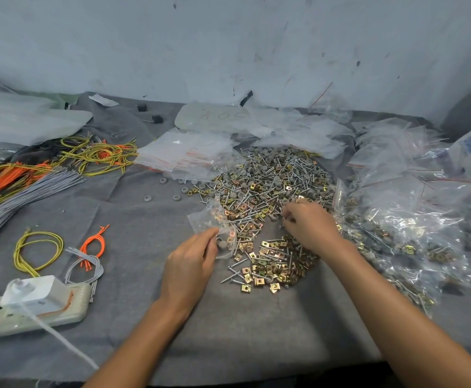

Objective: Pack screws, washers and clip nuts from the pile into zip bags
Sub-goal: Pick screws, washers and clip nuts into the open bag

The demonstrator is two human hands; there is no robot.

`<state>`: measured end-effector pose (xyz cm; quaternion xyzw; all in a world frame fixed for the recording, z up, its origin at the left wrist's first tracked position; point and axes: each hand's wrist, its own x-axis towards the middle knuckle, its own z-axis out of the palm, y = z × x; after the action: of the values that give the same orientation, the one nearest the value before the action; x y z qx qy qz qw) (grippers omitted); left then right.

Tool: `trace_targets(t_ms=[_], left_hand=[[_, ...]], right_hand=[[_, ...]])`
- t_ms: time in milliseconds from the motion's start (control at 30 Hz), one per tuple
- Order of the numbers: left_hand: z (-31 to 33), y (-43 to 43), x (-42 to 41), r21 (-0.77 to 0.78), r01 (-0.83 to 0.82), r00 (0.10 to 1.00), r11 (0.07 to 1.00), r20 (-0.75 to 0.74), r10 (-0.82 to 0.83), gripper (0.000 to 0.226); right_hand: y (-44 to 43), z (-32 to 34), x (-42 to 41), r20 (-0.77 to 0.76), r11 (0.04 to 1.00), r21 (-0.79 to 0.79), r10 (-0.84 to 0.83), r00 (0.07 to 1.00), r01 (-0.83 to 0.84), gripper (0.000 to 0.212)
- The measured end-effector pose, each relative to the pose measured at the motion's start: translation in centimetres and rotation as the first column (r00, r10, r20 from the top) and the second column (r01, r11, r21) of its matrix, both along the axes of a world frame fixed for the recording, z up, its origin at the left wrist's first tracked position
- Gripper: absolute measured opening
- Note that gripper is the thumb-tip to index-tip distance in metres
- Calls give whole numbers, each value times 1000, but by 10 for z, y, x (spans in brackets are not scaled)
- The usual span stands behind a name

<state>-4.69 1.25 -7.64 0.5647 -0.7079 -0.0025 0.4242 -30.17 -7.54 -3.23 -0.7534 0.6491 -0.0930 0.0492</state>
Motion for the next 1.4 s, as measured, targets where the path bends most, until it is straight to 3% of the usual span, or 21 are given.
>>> trace_targets(t_ms=[300, 433, 500, 567, 667, 867, 1067, 1200, 1300, 1400], left_hand=[[1, -1, 0, 11, 8, 1000, 1000, 10, -8, 26], [0, -1, 0, 13, 9, 1000, 1000, 19, -9, 26], [-2, -2, 0, 9, 3, 1000, 1000, 24, -3, 25], [-3, -2, 0, 2, -4, 1000, 1000, 29, 3, 23], [-4, -2, 0, 10, -8, 999, 1000, 41, 7, 27], [-5, -3, 0, 14, -35, 999, 999, 16, 34, 27], [-5, -2, 0, 16, -33, 999, 999, 14, 33, 28], [-2, -1, 0, 31, -14, 1000, 999, 6, 14, 28], [-1, -1, 1, 11, 2, 1000, 1000, 5, -2, 24], [-1, -1, 1, 6, 5, 1000, 1000, 5, -5, 26]], right_hand=[[3, 0, -1, 26, 1000, -9, -13, 1000, 13, 7], [26, 12, 16, 272, 998, -60, 47, 961, -31, 7], [49, 13, 34, 433, 991, -35, 134, 891, -131, 10], [70, 9, 54, 482, 965, -107, 262, 836, -240, 15], [83, 0, 81, 425, 920, -161, 392, 816, -358, 14], [74, -8, 101, 205, 930, -136, 365, 908, -343, 18], [74, -10, 102, 212, 928, -131, 369, 905, -348, 19], [71, 0, 82, 336, 914, -306, 367, 867, -268, 4], [49, 4, 56, 367, 951, -278, 233, 901, -133, 3], [18, 3, 33, 208, 990, -143, 43, 977, -13, 13]])
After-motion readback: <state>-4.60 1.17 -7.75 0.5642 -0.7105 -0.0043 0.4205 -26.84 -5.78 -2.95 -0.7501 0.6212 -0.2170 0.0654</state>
